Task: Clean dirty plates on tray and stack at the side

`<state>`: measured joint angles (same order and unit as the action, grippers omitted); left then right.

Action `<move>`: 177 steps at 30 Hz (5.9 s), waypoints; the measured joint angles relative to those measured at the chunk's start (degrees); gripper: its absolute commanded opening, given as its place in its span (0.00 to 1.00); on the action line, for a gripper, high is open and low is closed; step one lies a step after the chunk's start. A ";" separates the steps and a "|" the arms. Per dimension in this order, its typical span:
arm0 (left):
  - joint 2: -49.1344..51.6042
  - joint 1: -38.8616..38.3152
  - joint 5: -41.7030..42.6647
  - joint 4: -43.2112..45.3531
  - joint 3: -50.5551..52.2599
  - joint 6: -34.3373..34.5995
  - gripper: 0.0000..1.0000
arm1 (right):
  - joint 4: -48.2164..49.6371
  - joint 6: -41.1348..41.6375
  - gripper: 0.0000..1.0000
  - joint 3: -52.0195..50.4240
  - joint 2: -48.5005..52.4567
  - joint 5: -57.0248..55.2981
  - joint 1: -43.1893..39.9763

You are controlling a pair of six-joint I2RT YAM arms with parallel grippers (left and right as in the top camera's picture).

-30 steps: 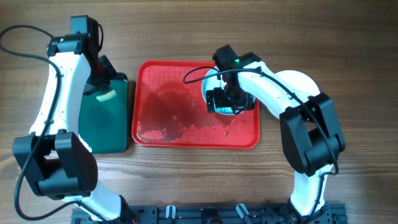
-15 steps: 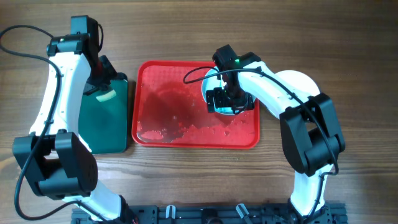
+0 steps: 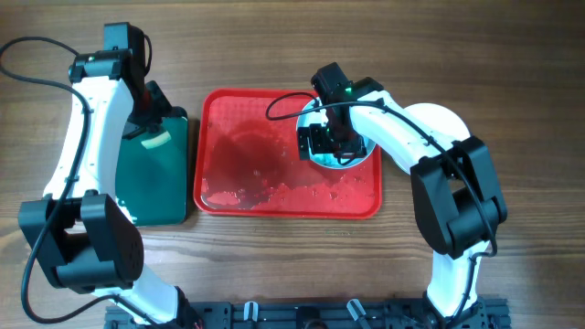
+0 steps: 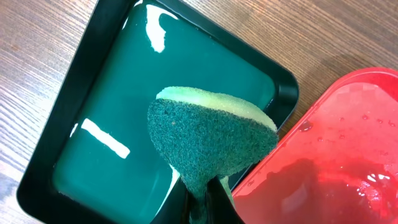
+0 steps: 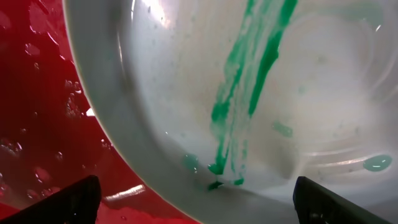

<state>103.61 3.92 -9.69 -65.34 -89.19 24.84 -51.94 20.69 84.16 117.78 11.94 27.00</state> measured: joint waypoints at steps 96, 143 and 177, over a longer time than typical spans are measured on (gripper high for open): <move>1.11 -19.43 9.88 30.34 15.76 -16.98 0.04 | 11.30 8.76 0.04 0.61 3.96 4.66 3.13; 9.88 -24.46 28.79 25.35 15.30 -24.37 0.04 | 11.69 7.50 0.04 0.39 4.04 5.35 2.80; 8.59 -16.55 14.60 11.47 6.25 -3.87 0.04 | 11.76 7.52 0.04 0.39 4.07 6.71 3.28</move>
<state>112.20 -12.62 4.91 -53.87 -82.94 20.97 -40.18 28.21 84.55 121.84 18.65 30.28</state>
